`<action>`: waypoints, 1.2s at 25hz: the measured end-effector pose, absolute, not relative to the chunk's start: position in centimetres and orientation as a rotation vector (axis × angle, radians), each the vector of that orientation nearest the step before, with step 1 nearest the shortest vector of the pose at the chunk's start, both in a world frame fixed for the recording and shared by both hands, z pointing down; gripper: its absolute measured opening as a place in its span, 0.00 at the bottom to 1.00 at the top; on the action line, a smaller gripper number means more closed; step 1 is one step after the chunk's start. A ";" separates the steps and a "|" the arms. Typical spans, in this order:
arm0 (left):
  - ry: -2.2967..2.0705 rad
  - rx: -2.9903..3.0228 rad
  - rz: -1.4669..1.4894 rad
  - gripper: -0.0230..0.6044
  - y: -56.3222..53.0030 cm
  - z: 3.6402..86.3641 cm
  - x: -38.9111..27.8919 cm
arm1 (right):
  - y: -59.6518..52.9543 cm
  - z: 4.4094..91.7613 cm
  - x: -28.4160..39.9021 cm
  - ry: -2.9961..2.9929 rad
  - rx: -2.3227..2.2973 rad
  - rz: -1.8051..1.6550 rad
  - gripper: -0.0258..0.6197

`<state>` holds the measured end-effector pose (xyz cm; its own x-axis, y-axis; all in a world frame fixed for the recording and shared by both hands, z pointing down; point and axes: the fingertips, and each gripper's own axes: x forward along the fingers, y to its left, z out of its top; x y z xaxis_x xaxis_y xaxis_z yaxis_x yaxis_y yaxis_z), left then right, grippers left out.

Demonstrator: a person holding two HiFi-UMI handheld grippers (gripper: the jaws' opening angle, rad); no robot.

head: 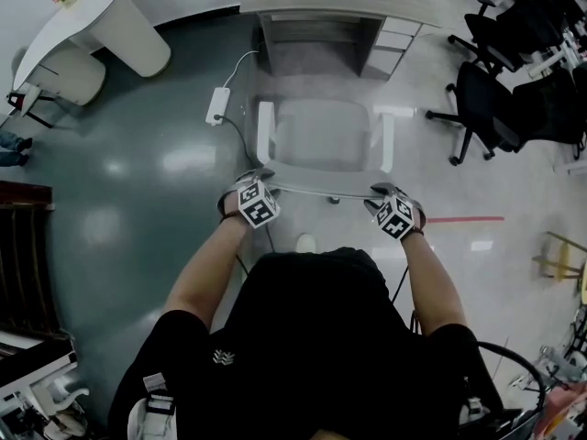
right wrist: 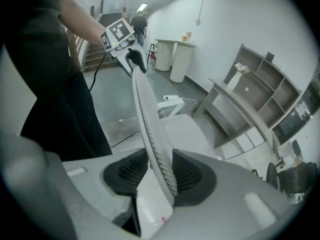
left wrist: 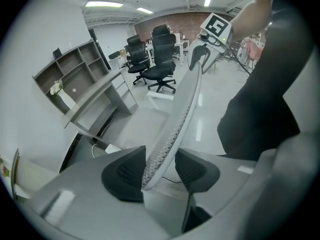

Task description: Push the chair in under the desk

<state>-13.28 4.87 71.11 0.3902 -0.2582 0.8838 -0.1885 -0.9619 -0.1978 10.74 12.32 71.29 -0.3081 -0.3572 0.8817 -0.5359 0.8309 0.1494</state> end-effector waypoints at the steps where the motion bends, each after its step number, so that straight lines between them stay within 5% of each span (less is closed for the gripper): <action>1: 0.411 -2.564 -1.649 0.34 4.0 71.1 -13.2 | 11.5 71.2 10.8 -1.928 0.674 0.208 0.28; 30: 0.441 -2.542 -1.756 0.34 -17.6 71.3 -8.4 | -10.9 71.1 15.8 -1.971 0.628 0.212 0.28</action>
<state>-8.45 -17.63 71.34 0.3268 -0.2417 0.9137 -0.2188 -0.9598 -0.1757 15.82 -10.95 71.07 -0.3517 -0.3368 0.8734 -0.5146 0.8489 0.1201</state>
